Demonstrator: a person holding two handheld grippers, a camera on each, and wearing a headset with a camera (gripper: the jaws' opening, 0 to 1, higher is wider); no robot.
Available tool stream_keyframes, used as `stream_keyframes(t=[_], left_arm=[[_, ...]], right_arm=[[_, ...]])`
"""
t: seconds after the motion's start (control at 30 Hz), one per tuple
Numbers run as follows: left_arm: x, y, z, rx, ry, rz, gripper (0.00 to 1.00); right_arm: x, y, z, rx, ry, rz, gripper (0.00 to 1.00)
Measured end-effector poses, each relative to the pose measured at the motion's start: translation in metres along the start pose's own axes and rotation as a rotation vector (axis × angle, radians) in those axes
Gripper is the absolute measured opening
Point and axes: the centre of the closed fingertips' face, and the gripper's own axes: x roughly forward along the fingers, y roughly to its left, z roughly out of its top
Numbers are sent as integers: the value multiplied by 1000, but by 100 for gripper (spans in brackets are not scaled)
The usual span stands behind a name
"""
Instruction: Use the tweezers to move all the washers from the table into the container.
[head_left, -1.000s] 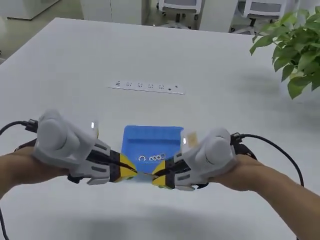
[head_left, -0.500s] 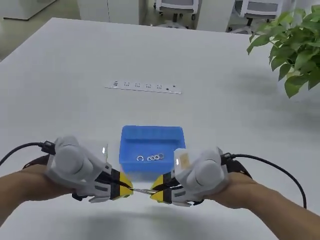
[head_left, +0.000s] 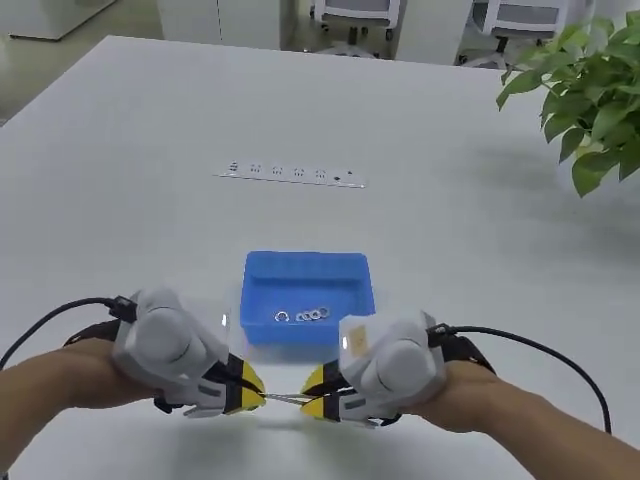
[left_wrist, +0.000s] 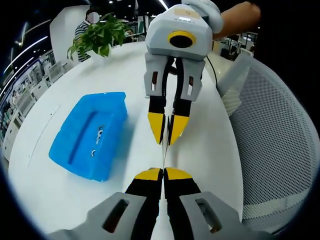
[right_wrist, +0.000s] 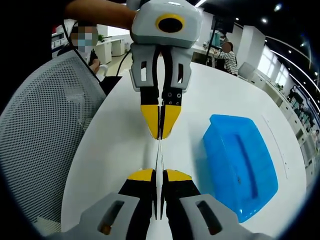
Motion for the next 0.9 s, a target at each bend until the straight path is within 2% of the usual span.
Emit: stream_keyframes(t=[0.4, 0.9], left_arm=[[7, -3, -11, -3, 44, -22, 5], [12, -8, -18, -8, 86, -57, 6]], right_arm=[[8, 4, -3, -14, 20, 14, 8], [14, 9, -9, -28, 37, 22, 9]])
